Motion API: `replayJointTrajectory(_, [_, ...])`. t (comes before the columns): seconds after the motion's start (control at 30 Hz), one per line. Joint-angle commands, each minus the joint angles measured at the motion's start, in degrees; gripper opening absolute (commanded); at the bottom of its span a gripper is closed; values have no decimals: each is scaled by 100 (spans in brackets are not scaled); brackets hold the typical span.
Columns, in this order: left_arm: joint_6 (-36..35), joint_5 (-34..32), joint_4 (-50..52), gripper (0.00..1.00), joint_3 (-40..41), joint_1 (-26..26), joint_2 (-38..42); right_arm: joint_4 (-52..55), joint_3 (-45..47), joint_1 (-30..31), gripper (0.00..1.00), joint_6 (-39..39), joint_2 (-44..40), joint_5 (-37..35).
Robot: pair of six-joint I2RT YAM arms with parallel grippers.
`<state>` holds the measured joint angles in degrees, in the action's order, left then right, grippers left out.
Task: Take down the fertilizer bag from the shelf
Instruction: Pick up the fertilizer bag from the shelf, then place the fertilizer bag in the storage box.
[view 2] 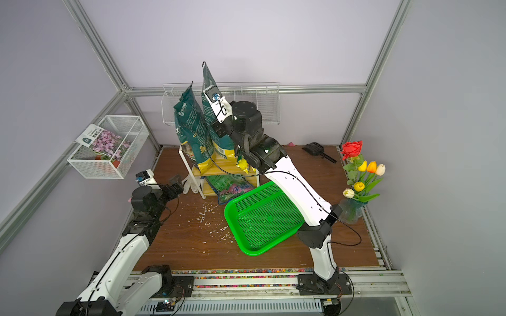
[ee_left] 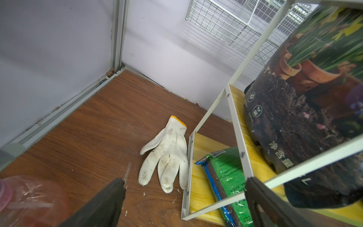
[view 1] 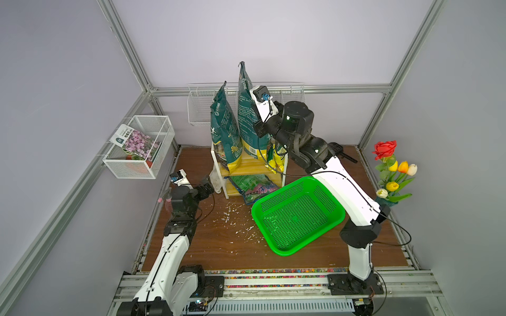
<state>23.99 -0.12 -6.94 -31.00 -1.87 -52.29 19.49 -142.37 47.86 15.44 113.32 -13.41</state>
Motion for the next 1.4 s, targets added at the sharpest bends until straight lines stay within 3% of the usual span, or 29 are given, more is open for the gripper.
replayJointTrajectory(0.0, [63,41,70,100,-195,25,-20,-1866,-401,56,0,169,-695,226])
replayJointTrajectory(0.7, [61,96,79,100,-204,18,-119,-2063,163,466,0,806,-1442,93])
replayJointTrajectory(0.9, [62,106,78,100,-204,22,-125,-2178,1106,689,0,1029,-2085,-99])
replayJointTrajectory(1.1, [40,123,95,100,-204,20,-92,-2142,2456,689,0,621,-3167,-169])
replayJointTrajectory(1.37, [-94,192,245,99,-264,-76,-130,-1329,3644,690,0,-139,-4466,-218])
